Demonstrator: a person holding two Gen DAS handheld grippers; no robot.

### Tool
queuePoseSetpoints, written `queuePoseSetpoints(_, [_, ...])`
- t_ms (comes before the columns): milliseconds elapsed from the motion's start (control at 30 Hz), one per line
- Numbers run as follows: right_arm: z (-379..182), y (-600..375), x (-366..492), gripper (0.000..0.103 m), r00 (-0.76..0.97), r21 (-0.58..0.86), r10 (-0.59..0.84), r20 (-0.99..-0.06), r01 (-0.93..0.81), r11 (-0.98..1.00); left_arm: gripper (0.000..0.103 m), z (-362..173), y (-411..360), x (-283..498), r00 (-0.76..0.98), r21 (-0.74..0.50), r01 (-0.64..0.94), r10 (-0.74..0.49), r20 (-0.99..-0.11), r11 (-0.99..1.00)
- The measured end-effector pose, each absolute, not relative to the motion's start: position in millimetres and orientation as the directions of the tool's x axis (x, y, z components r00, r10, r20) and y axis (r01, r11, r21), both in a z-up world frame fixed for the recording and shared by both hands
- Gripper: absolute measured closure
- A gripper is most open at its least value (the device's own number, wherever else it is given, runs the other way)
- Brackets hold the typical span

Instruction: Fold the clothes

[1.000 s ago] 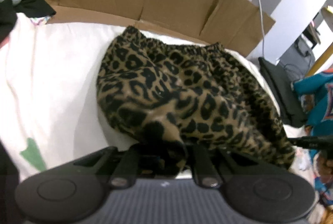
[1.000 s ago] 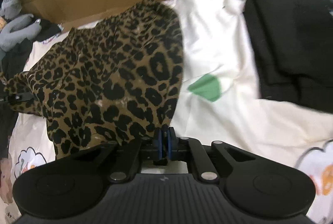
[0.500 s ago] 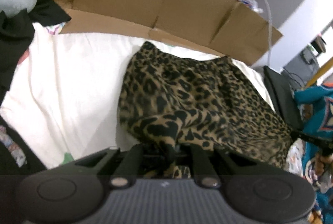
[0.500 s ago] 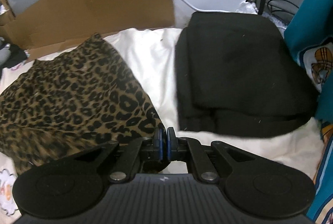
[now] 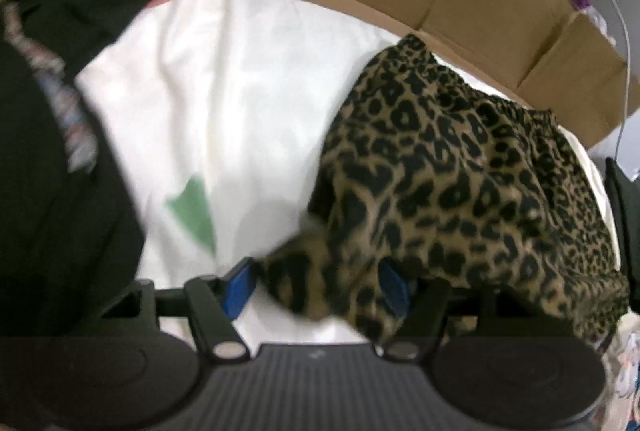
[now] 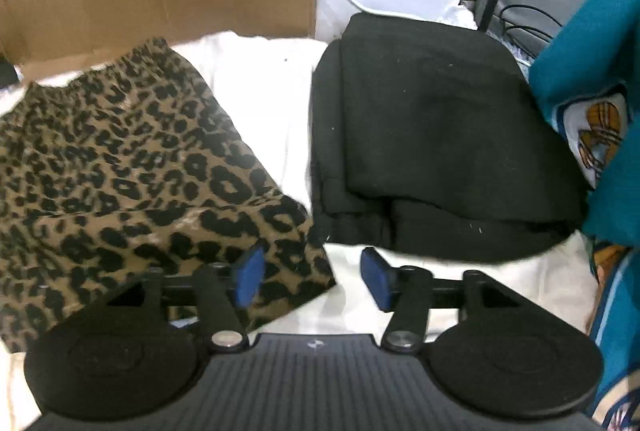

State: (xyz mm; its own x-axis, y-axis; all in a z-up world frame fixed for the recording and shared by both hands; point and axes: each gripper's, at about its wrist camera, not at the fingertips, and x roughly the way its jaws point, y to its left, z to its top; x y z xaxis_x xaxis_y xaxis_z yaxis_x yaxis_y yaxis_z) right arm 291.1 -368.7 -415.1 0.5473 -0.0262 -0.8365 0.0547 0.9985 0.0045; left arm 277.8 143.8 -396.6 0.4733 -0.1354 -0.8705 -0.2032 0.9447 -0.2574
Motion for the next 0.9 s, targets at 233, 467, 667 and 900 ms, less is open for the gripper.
queuePoseSetpoints(233, [-407.5,-348.0,250.7,0.038,0.496,0.185,0.141,-0.857,0.040,0.982,0.033,-391.5,112.8,238.5,0.427,-0.354,-0.077,-0.290,-0.857,0.932])
queuePoseSetpoints(467, [-422.2,-304.5,219.1,0.035,0.409,0.297,0.289,-0.865,-0.047,0.954,0.029,-412.1,70.0,224.9,0.361,-0.398,0.048,-0.387,-0.848,0.916])
queuePoseSetpoints(667, [-442.0,-259.3,217.5,0.034,0.357,0.334,0.366,-0.859,-0.150,0.931,0.024,-429.6,48.0,233.5,0.357,-0.386,0.102,-0.396,-0.846,0.917])
queuePoseSetpoints(900, [-453.8,-210.8,236.7,0.031,0.391,0.298,0.387,-0.835,-0.270,0.916,0.015,-434.7,29.8,247.4,0.431,-0.367,0.137,-0.389,-0.814,0.920])
